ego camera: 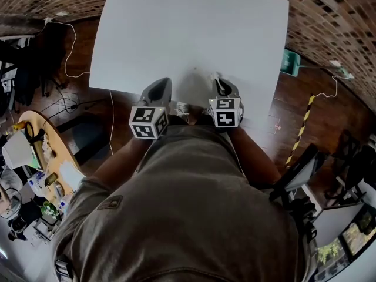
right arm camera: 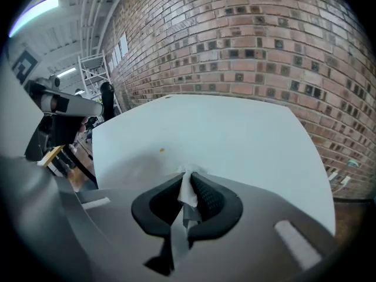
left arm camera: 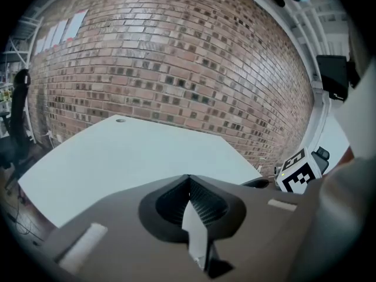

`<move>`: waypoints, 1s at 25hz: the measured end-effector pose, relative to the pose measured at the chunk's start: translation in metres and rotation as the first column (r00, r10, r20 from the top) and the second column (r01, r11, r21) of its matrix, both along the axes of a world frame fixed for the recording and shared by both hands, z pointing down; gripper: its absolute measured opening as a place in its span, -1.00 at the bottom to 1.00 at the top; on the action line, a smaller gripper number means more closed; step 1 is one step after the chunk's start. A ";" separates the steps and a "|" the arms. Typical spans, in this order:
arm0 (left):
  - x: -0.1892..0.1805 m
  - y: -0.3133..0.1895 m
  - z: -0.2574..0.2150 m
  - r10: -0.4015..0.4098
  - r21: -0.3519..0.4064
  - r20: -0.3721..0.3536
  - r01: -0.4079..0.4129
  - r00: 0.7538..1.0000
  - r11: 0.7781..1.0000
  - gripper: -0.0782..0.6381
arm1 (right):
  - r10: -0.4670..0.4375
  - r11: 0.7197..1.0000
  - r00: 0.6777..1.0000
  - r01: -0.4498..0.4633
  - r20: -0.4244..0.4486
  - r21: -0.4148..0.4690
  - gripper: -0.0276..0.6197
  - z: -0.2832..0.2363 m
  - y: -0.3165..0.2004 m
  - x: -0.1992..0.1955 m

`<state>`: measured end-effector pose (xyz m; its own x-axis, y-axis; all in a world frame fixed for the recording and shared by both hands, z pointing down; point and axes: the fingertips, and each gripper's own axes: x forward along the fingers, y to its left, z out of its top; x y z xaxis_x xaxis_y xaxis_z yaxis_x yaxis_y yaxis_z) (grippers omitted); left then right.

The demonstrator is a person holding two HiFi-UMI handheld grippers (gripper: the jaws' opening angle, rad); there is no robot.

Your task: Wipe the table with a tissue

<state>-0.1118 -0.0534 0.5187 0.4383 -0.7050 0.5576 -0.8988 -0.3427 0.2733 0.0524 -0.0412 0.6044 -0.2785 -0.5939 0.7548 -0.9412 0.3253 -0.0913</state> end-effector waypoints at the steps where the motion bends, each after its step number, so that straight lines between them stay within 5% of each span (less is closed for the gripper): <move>1: 0.001 0.001 -0.001 0.002 0.001 0.001 -0.002 1.000 1.000 -0.78 | -0.004 1.000 1.000 0.004 0.002 -0.001 -0.81 0.000 0.002 0.000; 9: 0.012 0.011 -0.004 -0.007 0.011 0.005 0.007 1.000 1.000 -0.78 | -0.040 0.999 0.999 0.040 0.022 -0.009 -0.81 -0.001 0.016 0.001; 25: 0.018 0.015 -0.020 -0.117 0.065 -0.001 0.116 0.993 0.991 -0.78 | -0.014 0.989 0.997 0.002 0.081 0.148 -0.81 -0.054 -0.012 0.038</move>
